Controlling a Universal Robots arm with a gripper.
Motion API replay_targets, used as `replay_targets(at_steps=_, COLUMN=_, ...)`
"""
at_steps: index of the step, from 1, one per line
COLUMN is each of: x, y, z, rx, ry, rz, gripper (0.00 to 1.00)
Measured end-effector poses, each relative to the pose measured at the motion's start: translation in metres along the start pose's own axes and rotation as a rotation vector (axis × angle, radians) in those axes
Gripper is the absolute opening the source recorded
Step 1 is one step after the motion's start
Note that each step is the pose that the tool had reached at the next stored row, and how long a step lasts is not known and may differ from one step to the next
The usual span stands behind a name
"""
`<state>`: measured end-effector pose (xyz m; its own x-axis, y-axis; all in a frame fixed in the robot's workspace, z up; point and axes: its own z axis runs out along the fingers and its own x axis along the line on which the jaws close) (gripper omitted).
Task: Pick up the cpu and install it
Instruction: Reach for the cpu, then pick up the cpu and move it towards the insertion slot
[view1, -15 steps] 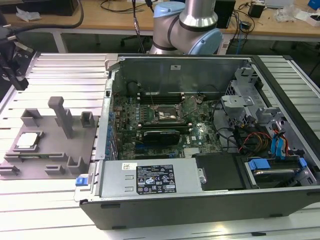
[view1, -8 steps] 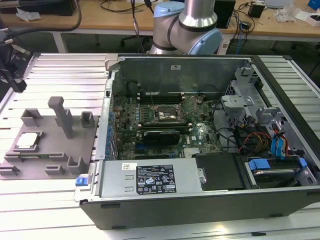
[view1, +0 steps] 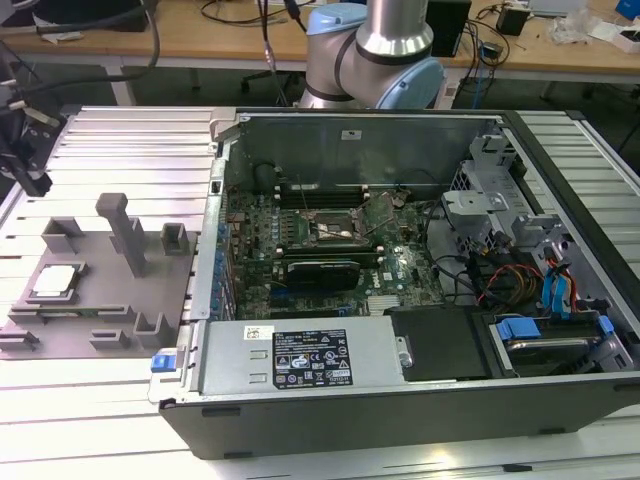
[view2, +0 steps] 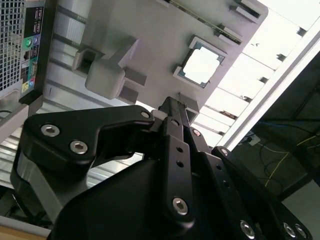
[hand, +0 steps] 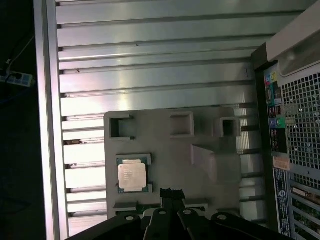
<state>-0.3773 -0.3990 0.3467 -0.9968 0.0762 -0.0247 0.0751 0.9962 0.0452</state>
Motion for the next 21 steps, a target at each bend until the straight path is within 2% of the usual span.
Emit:
replay_targets(at_steps=5, x=0.0016, y=-0.0013, z=0.0094, rx=0.0000, ry=0.0001, rz=0.000, gripper=0.11)
replay_targets(at_steps=10, x=0.0037, y=-0.0029, z=0.0218, rx=0.0000, ry=0.0000, rz=0.000, gripper=0.11)
replay_targets(at_steps=21, x=0.0039, y=-0.0030, z=0.0229, rx=0.0000, ry=0.0001, rz=0.000, gripper=0.11)
